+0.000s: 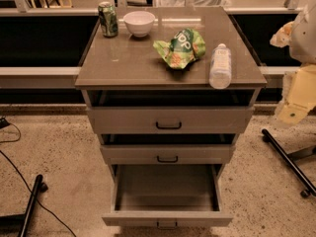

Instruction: Close bottom drawer

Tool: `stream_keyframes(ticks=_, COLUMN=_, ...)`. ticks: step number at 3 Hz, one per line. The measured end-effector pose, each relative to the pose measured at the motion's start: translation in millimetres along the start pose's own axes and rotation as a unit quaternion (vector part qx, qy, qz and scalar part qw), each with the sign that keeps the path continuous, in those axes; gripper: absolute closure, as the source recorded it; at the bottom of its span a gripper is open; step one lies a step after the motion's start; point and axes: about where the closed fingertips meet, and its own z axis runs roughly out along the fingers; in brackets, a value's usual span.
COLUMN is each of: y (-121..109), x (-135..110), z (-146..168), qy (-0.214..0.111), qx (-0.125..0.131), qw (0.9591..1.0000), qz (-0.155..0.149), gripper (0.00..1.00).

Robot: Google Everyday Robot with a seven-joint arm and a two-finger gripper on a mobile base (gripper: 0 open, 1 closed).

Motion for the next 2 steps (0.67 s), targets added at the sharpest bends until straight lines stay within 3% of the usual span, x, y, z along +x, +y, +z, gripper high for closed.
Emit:
stream_keyframes(ticks=1, y=0, x=0, z=0, qy=0.0, qx=0.0, qw=1.0, qz=0.0, gripper=0.0)
stream_keyframes(ticks=2, y=1, x=15, z=37, qy=-0.028, qx=-0.025, qw=0.9991, qz=0.022, gripper=0.0)
